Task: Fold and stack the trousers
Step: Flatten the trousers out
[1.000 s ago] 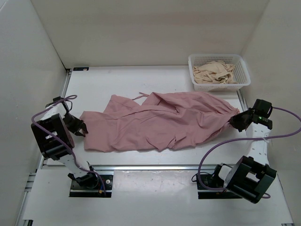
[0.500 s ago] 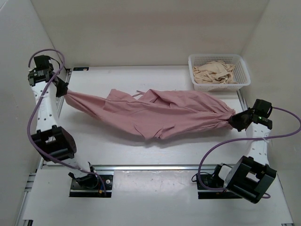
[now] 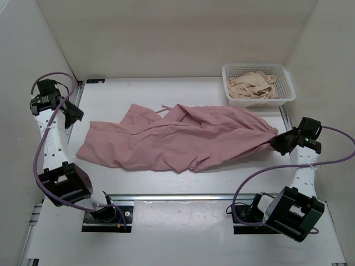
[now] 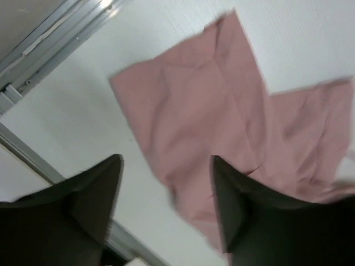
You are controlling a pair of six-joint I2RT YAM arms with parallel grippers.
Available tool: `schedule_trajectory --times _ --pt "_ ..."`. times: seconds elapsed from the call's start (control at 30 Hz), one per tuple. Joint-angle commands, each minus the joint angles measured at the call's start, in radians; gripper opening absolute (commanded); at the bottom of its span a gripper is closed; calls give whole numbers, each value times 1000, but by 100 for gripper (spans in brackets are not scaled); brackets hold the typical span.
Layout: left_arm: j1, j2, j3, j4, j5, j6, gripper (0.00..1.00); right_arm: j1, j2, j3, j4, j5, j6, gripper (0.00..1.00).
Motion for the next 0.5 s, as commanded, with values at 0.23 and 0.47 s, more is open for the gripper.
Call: schedule_trajectory --times 0.23,0.47 --pt "-6 -37 -471 153 186 -47 59 1 -20 -23 -5 3 -30 0" --pt "3 89 -545 264 82 -130 68 1 -29 -23 -5 -6 -30 0"
